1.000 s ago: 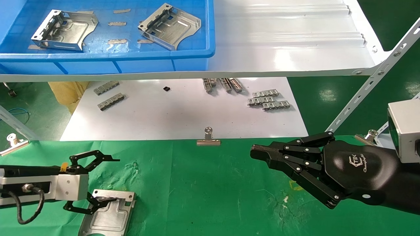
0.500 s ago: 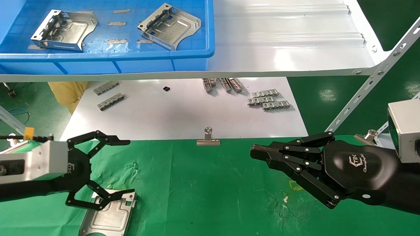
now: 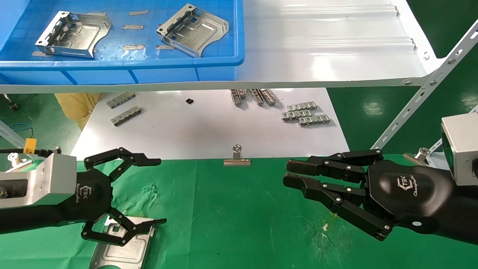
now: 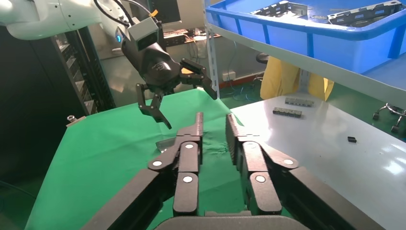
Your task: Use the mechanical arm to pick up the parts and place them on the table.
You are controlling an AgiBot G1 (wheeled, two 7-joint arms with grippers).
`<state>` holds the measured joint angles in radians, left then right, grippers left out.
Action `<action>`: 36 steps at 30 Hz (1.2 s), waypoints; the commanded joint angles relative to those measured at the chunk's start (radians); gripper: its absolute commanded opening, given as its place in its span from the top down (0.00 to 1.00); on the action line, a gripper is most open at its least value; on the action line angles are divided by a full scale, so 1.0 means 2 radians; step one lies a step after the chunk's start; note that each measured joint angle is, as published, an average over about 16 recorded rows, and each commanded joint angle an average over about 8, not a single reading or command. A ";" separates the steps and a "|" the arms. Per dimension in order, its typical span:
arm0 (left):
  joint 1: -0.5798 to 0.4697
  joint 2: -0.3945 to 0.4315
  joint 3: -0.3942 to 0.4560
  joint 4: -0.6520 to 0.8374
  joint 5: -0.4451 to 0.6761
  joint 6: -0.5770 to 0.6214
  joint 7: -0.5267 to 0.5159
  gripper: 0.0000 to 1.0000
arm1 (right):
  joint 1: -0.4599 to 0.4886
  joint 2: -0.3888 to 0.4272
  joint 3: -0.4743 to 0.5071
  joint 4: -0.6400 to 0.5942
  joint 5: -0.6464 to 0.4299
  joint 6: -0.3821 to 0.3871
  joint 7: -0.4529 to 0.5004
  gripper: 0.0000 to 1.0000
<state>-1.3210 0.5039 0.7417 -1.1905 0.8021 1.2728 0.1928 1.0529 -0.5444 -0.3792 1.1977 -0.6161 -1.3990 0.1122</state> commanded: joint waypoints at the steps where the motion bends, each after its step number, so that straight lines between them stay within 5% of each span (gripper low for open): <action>1: 0.006 0.002 -0.010 -0.002 -0.002 0.005 -0.009 0.00 | 0.000 0.000 0.000 0.000 0.000 0.000 0.000 0.00; 36: 0.103 0.045 -0.194 -0.039 -0.030 0.094 -0.160 0.00 | 0.000 0.000 0.000 0.000 0.000 0.000 0.000 0.00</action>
<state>-1.1143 0.5939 0.3542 -1.2691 0.7421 1.4597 -0.1262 1.0529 -0.5444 -0.3792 1.1977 -0.6161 -1.3990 0.1122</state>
